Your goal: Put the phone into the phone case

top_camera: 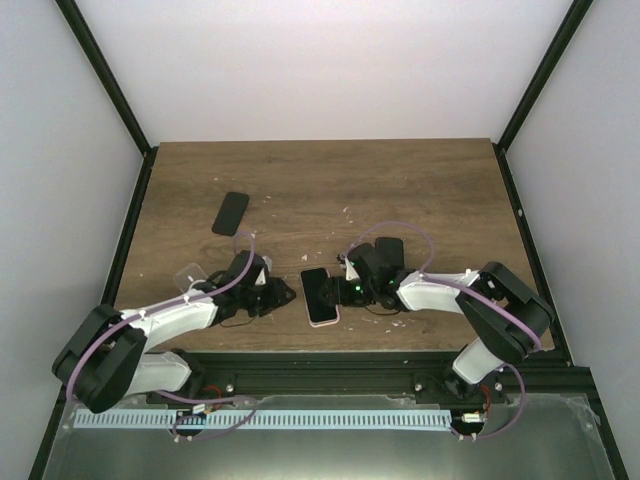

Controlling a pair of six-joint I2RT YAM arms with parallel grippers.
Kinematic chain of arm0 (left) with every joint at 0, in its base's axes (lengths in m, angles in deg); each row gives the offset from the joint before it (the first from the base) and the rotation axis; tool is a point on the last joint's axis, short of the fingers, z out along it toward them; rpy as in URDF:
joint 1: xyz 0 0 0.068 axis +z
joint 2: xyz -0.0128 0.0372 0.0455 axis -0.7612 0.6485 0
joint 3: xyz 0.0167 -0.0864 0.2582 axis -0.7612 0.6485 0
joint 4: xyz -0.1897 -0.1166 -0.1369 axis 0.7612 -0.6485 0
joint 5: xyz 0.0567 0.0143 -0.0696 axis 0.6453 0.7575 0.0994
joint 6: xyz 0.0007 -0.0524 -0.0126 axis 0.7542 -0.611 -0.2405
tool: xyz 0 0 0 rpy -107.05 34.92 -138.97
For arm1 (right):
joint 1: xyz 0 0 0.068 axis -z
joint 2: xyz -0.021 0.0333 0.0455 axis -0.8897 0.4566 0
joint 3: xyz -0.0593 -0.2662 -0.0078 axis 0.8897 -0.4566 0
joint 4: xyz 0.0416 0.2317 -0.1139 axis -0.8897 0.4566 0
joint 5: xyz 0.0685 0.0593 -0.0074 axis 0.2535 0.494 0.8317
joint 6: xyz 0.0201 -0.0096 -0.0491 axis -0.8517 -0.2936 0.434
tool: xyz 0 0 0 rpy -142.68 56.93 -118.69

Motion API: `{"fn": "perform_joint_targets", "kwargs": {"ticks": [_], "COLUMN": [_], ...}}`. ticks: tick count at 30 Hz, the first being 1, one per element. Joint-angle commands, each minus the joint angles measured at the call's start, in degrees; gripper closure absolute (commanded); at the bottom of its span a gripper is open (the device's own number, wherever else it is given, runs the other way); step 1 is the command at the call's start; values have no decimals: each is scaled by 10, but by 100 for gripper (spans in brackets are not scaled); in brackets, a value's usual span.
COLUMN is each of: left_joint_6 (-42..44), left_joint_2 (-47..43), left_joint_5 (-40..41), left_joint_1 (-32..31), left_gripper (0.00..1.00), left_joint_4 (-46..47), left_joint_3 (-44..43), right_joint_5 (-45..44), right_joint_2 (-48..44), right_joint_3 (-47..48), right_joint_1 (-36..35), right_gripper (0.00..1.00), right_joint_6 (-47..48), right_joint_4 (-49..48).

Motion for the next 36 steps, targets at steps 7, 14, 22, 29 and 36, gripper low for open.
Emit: {"fn": "perform_joint_targets", "kwargs": {"ticks": [7,14,22,29,36], "left_joint_6": [-3,-6,-1,-8,-14], "left_joint_2": [49,59,47,35,29], "left_joint_5": [-40,-46,-44,-50,-66], "left_joint_1": [1,1,1,1,1], "left_gripper": [59,69,75,74,74], "left_joint_4": [87,101,89,85,100], "left_joint_3": [11,21,27,38,50], "right_joint_5": [62,127,148,127,65], "right_joint_2": [21,26,30,40,42], "right_joint_3": [-11,-33,-35,-30,-35], "right_joint_1": [11,20,23,23,21], "right_gripper": [39,41,41,41,42], "right_joint_6": [-34,-76,-87,-118,-115], "right_joint_4": [-76,-157,-184,-176,-95]}}
